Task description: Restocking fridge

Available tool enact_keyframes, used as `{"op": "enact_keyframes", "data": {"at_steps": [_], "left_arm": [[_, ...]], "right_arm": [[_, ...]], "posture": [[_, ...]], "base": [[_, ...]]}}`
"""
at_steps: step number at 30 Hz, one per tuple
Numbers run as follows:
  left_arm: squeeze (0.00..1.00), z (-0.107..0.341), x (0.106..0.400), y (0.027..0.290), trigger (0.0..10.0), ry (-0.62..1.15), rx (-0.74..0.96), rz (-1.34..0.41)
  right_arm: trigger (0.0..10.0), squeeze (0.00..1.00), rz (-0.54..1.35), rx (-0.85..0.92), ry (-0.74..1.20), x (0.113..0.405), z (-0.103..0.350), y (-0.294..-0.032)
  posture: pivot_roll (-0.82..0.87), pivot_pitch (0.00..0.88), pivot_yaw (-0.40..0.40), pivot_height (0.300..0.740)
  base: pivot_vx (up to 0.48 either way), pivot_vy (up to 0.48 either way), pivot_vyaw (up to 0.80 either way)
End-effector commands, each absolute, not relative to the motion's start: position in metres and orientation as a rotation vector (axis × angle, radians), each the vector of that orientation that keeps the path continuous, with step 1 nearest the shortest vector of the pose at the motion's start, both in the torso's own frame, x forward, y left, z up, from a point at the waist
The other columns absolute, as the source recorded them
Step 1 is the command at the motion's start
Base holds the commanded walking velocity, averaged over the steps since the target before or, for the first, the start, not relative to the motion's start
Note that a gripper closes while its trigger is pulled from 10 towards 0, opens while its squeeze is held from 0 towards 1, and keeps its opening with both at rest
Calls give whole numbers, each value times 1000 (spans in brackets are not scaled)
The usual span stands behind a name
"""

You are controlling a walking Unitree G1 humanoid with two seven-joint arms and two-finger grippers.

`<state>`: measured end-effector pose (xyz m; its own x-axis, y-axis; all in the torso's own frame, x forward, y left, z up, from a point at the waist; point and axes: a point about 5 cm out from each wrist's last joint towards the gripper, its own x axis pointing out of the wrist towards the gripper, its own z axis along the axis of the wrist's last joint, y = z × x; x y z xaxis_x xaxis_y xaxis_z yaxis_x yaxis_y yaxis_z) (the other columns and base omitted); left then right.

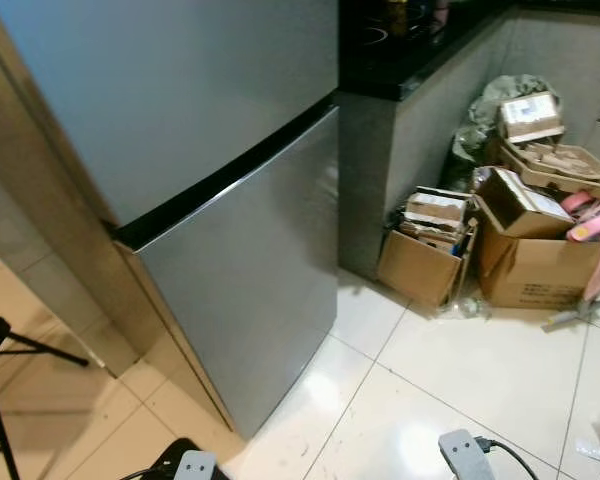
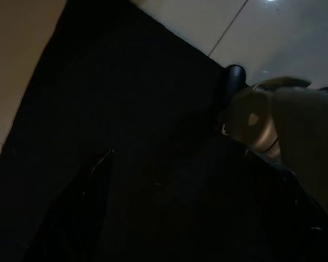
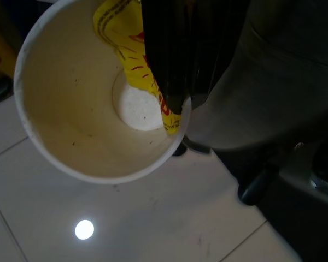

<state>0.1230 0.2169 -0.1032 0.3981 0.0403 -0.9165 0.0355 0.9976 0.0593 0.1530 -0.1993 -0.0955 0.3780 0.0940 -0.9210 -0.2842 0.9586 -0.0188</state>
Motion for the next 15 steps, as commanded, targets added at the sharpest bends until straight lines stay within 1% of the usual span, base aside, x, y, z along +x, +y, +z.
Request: {"op": "enact_keyframes", "data": {"at_steps": [1,15], "left_arm": [[0,-105,117,218,10000,1178,74,12],[0,-105,117,218,10000,1179,86,6]], "right_arm": [[10000,0,244,-177,1152,154,-95,-199],[10000,0,246,-182,1153,154,-95,-198]], "posture": [[0,0,8,740],[2,0,9,740]], "base": [[0,0,750],[0,0,756]]}}
